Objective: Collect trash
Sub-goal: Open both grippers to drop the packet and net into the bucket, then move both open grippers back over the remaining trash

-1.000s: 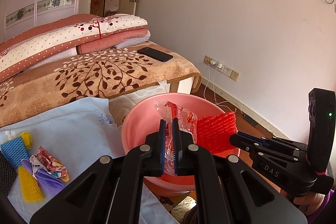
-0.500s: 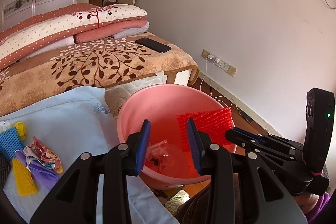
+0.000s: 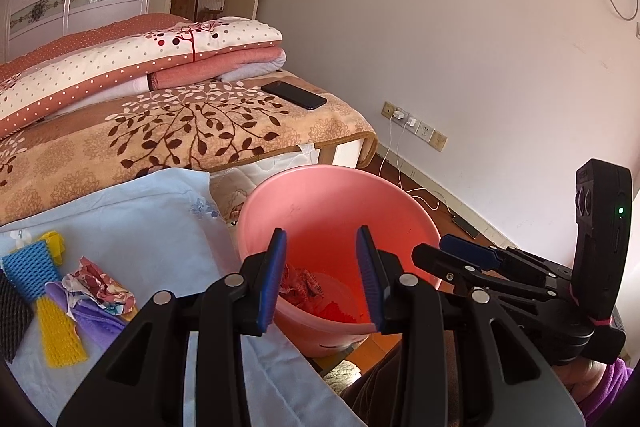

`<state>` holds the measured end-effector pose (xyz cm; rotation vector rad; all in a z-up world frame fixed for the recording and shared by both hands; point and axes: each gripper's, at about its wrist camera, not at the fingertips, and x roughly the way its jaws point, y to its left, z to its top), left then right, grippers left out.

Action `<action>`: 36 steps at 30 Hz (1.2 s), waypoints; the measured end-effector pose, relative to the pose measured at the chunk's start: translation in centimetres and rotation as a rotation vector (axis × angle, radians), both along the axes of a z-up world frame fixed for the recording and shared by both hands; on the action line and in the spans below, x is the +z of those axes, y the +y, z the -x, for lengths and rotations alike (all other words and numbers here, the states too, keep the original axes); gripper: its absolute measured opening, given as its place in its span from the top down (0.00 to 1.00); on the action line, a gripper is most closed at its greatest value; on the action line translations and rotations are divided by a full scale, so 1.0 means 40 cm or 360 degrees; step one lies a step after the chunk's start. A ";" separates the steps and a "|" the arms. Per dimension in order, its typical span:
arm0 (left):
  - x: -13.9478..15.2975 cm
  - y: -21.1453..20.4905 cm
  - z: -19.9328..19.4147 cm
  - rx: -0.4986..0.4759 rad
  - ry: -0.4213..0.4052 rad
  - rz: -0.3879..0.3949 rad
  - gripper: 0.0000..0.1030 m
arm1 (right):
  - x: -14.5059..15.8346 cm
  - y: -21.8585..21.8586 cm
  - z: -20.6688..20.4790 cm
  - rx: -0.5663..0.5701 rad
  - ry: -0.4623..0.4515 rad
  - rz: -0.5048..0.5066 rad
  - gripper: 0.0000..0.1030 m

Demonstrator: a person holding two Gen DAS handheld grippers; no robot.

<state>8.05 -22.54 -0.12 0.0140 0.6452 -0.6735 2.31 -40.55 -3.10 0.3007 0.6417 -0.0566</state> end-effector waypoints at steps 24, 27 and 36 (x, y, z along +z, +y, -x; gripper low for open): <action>0.003 0.313 0.034 0.0436 0.0042 0.0026 0.65 | 0.041 0.247 0.011 0.0360 -0.0073 0.0040 0.46; -0.003 0.363 0.036 0.0487 0.0063 0.0028 0.65 | 0.037 0.279 0.010 0.0404 -0.0064 0.0051 0.46; -0.037 0.536 0.042 0.0711 0.0123 0.0019 0.65 | 0.017 0.363 -0.014 0.0524 -0.0011 0.0085 0.45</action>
